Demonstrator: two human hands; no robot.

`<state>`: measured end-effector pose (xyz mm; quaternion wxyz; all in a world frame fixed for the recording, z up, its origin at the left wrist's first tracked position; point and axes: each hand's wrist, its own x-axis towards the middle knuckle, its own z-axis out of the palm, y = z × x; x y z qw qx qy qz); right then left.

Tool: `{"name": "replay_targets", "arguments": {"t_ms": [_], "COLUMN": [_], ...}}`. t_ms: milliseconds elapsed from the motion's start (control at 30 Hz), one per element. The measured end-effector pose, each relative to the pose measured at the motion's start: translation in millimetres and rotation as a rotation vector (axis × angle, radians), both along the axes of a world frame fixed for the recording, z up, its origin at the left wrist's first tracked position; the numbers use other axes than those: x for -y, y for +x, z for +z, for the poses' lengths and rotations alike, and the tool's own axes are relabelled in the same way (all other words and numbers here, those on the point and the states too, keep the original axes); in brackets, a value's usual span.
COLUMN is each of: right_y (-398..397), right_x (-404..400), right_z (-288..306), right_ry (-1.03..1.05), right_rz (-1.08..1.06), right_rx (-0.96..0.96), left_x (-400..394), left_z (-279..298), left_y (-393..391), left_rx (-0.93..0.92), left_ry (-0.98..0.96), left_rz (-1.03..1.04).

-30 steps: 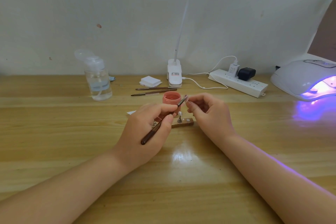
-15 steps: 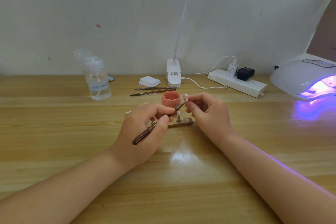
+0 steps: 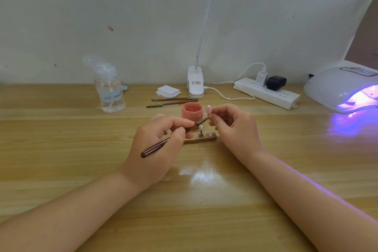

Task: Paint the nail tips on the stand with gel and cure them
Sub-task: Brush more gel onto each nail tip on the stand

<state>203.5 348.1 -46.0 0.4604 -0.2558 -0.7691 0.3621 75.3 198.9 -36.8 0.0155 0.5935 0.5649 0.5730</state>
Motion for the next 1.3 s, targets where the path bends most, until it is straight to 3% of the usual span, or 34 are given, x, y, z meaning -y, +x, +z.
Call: {"name": "replay_targets", "arguments": {"t_ms": [267,800,1133,1300], "right_y": [-1.0,-1.6,-2.3,-1.2], "right_x": [3.0,2.6,2.6,3.4], "right_z": [-0.7,-1.8,-1.8,-1.2], "right_ry": [0.207,0.202,0.095,0.096], "right_rz": [-0.064,-0.078,-0.014,0.003], "right_rx": [0.032,0.022,-0.01,-0.005], "left_x": [-1.7,-0.6,0.4,-0.9], "left_z": [2.7,4.9,5.0,1.9], "left_y": [2.0,1.6,2.4,-0.1], "left_rx": [-0.16,-0.152,0.169,0.178], "left_ry": [0.037,-0.002,0.033,-0.017], "left_rz": [0.088,0.075,-0.05,-0.08]}}
